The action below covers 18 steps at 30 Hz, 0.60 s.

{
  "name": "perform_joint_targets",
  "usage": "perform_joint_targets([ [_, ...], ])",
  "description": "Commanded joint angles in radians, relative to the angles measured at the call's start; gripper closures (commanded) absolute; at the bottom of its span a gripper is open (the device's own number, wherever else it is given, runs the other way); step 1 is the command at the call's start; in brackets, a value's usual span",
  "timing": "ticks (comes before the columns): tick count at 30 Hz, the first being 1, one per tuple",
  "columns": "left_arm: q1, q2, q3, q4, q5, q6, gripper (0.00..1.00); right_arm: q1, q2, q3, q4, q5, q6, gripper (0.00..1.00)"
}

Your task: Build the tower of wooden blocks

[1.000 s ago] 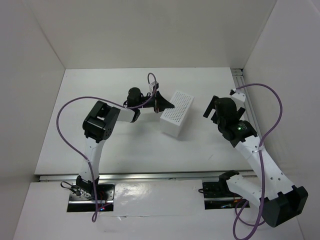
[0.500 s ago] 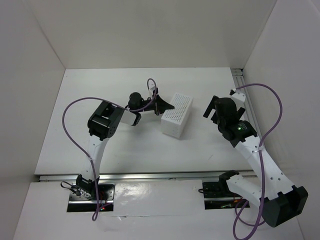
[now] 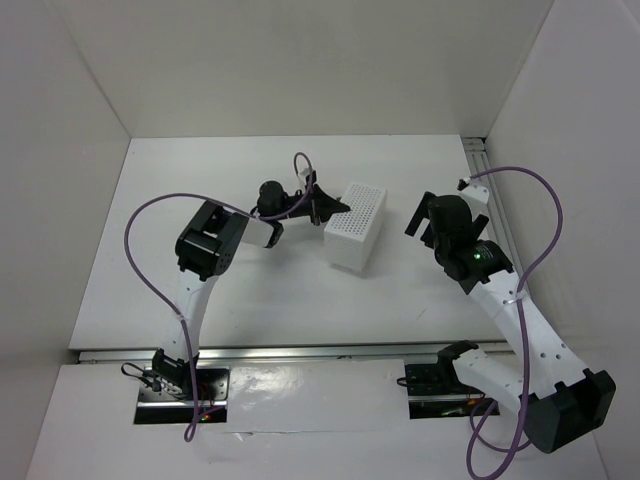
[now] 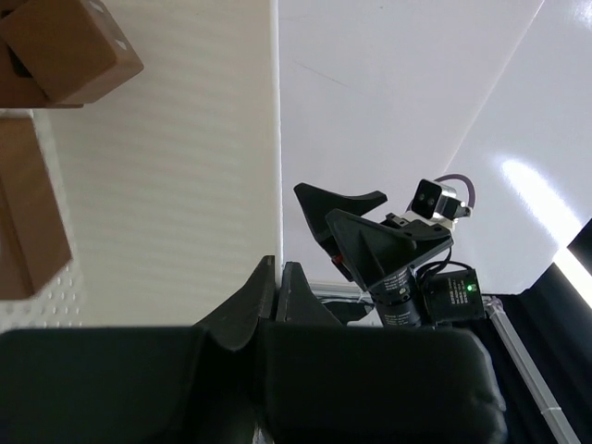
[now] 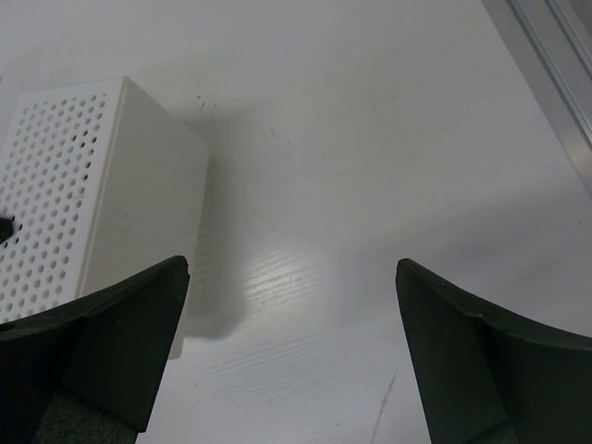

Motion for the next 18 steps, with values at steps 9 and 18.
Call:
perform_joint_targets([
  [9,-0.066,0.096,0.242,0.578,-0.054,-0.157,1.00,0.009,-0.008,0.029,-0.039,0.018,0.002,0.00],
  [18,-0.098,0.128,0.302,0.578,-0.075,-0.176,1.00,0.009,-0.008,0.038,-0.057,0.027,0.002,0.00],
])
